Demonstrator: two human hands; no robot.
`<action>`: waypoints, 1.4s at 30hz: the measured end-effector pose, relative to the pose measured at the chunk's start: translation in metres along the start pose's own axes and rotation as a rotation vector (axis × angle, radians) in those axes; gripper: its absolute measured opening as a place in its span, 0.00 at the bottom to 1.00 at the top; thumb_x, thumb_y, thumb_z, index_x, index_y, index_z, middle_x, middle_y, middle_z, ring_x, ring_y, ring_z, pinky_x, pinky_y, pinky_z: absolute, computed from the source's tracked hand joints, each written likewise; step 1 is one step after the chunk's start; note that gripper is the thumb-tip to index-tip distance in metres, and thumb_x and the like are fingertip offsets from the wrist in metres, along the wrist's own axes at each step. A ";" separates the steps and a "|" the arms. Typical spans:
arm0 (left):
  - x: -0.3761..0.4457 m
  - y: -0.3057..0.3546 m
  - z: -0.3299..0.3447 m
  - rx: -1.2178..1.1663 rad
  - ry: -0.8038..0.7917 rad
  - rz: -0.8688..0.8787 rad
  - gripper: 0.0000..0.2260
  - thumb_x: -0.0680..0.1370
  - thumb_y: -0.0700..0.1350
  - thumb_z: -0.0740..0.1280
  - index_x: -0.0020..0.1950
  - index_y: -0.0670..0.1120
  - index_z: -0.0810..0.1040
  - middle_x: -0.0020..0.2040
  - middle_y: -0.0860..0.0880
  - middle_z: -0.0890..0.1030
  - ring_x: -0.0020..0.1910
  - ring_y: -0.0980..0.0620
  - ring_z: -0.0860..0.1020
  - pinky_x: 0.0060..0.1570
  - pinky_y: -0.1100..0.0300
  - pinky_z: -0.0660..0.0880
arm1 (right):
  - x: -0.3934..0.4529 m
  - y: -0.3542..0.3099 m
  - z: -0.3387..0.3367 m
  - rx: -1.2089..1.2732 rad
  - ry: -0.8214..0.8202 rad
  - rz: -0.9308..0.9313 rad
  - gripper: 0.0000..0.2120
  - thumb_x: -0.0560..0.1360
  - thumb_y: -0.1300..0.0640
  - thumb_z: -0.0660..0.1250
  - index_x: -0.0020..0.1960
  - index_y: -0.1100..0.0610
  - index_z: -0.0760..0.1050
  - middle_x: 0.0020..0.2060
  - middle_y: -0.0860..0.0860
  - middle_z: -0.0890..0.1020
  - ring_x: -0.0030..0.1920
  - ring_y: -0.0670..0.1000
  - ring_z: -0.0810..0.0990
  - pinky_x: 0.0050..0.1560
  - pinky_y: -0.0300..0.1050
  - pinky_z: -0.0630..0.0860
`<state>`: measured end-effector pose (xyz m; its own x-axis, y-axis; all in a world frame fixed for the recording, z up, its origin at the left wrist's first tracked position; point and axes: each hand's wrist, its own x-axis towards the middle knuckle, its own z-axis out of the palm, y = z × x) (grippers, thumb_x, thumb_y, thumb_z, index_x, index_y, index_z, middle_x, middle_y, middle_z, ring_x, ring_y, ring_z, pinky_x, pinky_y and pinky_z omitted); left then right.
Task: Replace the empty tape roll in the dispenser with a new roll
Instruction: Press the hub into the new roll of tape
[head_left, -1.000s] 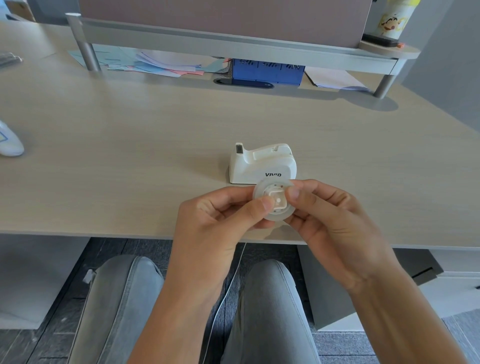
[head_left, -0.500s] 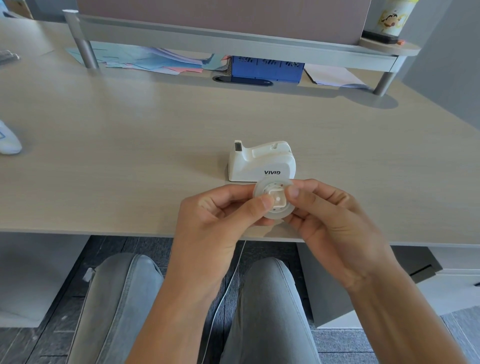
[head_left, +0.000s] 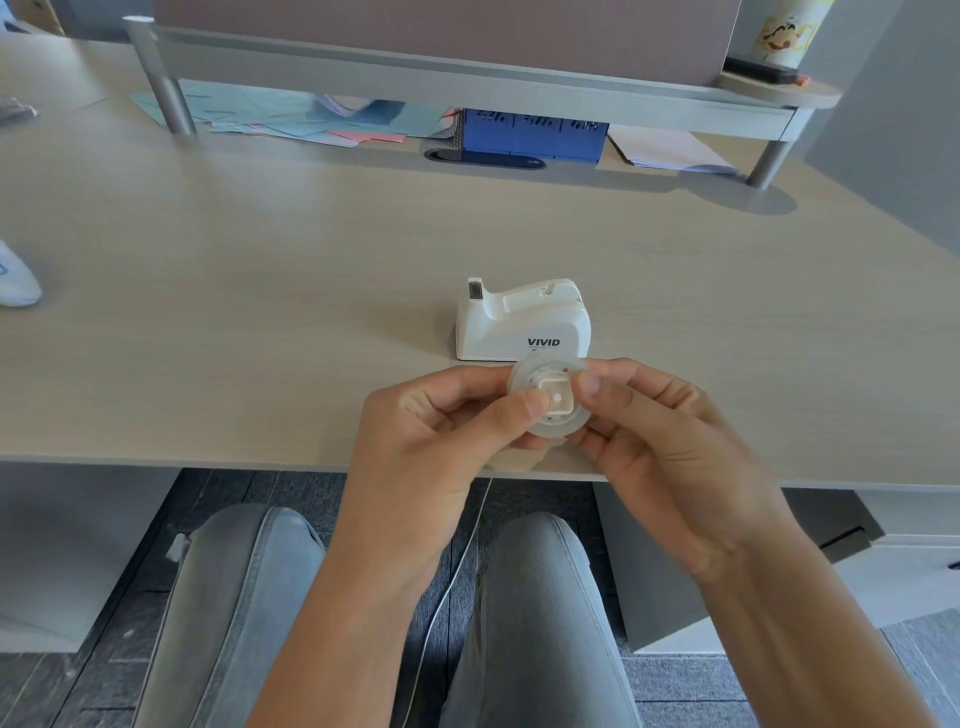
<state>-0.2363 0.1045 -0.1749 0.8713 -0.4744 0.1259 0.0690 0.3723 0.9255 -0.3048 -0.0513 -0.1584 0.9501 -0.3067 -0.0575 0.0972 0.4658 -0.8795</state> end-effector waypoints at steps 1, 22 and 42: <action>0.000 -0.001 0.000 0.000 0.005 -0.002 0.08 0.67 0.40 0.79 0.46 0.47 0.90 0.40 0.46 0.90 0.34 0.53 0.85 0.40 0.62 0.81 | 0.000 0.001 -0.001 -0.003 0.000 0.000 0.10 0.63 0.60 0.78 0.43 0.63 0.87 0.44 0.60 0.89 0.44 0.56 0.88 0.55 0.48 0.84; -0.004 -0.006 0.020 -0.019 0.108 0.121 0.09 0.79 0.36 0.68 0.53 0.41 0.88 0.49 0.44 0.90 0.47 0.47 0.89 0.52 0.51 0.85 | -0.002 0.001 -0.007 -0.428 0.250 -0.436 0.03 0.74 0.64 0.75 0.47 0.59 0.84 0.41 0.50 0.87 0.38 0.48 0.80 0.42 0.37 0.79; 0.003 -0.006 0.026 0.127 0.104 0.096 0.08 0.77 0.38 0.74 0.54 0.46 0.88 0.48 0.46 0.90 0.46 0.47 0.88 0.51 0.43 0.85 | -0.008 -0.001 -0.009 -0.390 0.091 -0.363 0.12 0.73 0.59 0.74 0.55 0.62 0.86 0.50 0.58 0.90 0.52 0.60 0.88 0.55 0.50 0.84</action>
<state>-0.2467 0.0802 -0.1709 0.9171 -0.3535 0.1842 -0.0731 0.3052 0.9495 -0.3149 -0.0571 -0.1616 0.8447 -0.4694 0.2572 0.2808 -0.0206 -0.9595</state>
